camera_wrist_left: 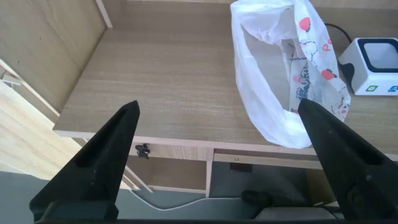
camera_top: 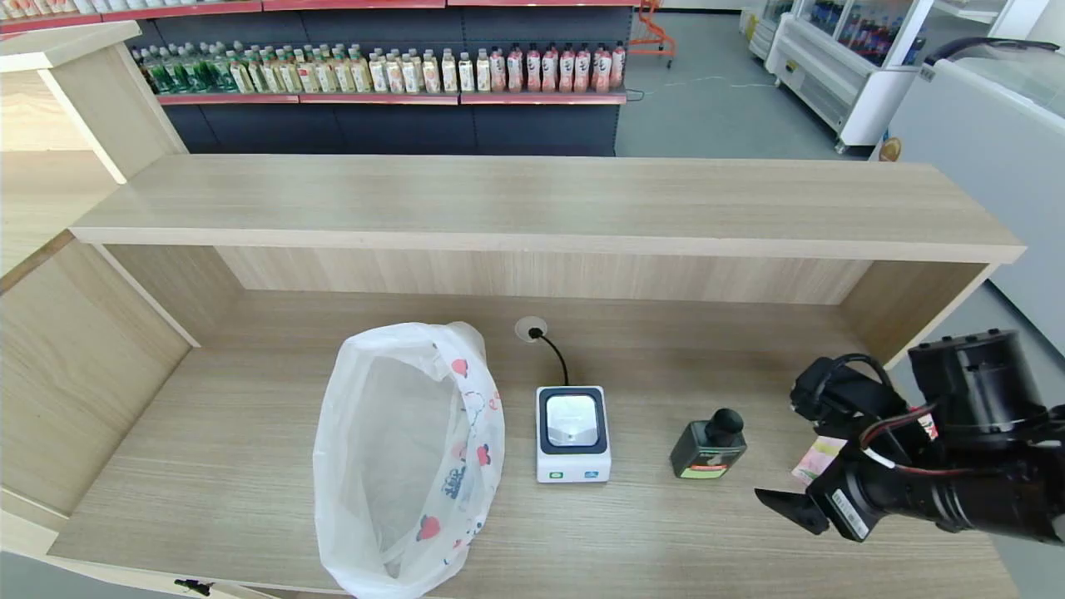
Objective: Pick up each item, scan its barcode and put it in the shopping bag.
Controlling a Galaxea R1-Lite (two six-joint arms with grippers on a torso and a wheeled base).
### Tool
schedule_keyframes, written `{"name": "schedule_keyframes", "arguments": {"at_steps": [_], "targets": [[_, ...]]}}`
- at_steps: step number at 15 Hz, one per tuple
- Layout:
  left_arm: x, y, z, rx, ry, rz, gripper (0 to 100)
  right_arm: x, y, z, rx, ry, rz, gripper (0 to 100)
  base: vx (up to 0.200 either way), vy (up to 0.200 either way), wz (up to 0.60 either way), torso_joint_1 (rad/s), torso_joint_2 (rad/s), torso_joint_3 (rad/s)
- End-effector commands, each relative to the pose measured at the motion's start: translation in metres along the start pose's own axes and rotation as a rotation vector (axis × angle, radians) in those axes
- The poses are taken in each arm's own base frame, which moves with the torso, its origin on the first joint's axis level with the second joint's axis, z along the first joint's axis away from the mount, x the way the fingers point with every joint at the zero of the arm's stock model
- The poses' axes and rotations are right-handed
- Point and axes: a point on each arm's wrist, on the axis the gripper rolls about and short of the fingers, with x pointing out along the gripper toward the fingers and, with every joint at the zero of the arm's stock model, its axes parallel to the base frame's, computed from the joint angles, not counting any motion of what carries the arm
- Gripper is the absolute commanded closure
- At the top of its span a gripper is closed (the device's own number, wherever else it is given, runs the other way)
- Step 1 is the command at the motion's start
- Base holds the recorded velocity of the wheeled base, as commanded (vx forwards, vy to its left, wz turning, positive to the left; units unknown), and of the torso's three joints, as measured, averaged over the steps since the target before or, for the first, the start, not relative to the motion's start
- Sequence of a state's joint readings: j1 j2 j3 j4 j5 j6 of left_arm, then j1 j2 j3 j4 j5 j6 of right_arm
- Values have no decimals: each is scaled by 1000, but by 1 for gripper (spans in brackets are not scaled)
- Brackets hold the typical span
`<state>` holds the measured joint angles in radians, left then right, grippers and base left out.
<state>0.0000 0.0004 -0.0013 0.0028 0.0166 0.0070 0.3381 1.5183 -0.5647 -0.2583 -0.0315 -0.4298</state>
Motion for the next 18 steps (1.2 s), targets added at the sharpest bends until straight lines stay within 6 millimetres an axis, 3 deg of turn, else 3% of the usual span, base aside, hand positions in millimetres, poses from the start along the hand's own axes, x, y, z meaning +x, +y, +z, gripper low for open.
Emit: {"name": "schedule_keyframes", "arguments": {"at_steps": [1,9,17,18], "targets": [[0,0,0,1,1,0,0,37,8,-7,-35,78,46,0,0,0,0,0,0,0],[0,0,0,-1,0,0,0,90,22,0,-63,-12,50,0,0,0,0,0,0,0],[0,0,0,1,0,0,0,112,27,14,-74,-108,107,0,0,0,0,0,0,0],[0,0,0,-1,0,0,0,112,27,14,-75,-107,108,100,0,0,0,0,0,0]]}}
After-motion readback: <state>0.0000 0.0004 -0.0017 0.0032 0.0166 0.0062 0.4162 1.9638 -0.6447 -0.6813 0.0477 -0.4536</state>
